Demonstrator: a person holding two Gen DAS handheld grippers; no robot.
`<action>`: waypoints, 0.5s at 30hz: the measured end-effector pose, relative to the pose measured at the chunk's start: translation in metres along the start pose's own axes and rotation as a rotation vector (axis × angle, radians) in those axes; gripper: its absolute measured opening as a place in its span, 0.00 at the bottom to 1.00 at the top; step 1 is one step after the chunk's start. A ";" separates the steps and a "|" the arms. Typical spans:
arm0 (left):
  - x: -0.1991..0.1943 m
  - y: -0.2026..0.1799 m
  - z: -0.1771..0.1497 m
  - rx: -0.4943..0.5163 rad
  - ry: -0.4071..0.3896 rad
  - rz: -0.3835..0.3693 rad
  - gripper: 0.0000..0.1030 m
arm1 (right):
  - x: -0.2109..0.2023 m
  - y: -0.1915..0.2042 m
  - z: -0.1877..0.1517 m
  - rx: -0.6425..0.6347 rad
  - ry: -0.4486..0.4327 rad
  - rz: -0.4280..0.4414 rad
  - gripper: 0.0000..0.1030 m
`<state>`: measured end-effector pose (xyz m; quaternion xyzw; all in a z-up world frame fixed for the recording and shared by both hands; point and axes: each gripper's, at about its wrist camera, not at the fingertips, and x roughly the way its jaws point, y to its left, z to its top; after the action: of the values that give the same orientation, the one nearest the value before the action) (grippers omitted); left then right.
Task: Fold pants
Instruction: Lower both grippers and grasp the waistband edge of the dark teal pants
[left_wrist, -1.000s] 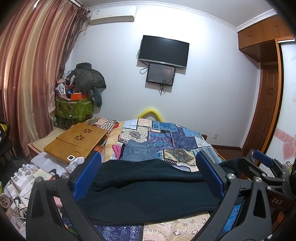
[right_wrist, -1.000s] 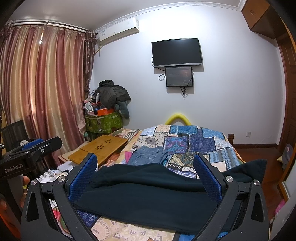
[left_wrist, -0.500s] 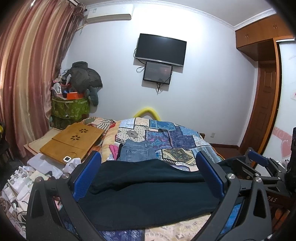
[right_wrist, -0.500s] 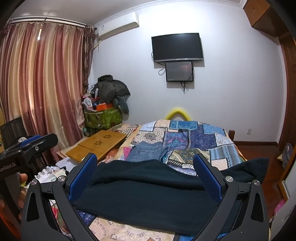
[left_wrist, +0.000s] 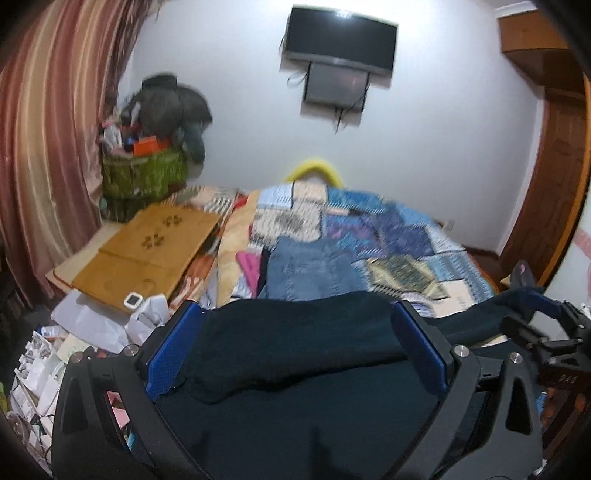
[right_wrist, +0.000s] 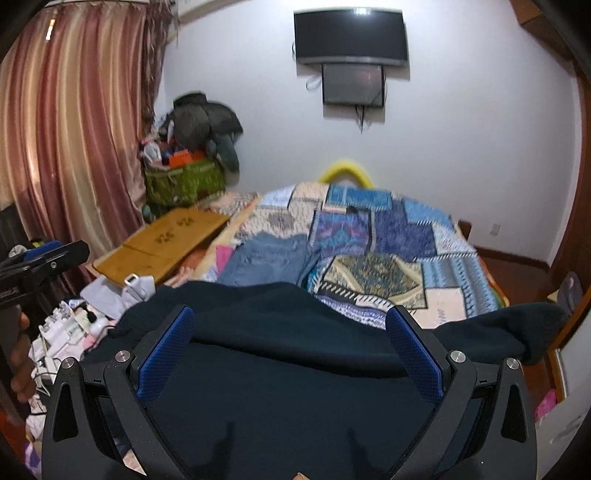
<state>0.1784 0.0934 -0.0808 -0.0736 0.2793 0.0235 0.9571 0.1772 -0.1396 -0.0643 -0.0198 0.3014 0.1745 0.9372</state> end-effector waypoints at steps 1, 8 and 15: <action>0.011 0.006 0.002 -0.005 0.013 0.012 1.00 | 0.012 -0.004 0.002 0.002 0.024 0.001 1.00; 0.110 0.041 0.013 0.053 0.109 0.140 1.00 | 0.088 -0.031 0.014 0.008 0.169 0.034 1.00; 0.191 0.070 0.011 0.011 0.233 0.134 1.00 | 0.167 -0.058 0.015 0.014 0.352 0.098 0.98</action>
<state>0.3392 0.1653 -0.1836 -0.0518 0.3928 0.0770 0.9149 0.3315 -0.1395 -0.1516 -0.0287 0.4625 0.2118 0.8605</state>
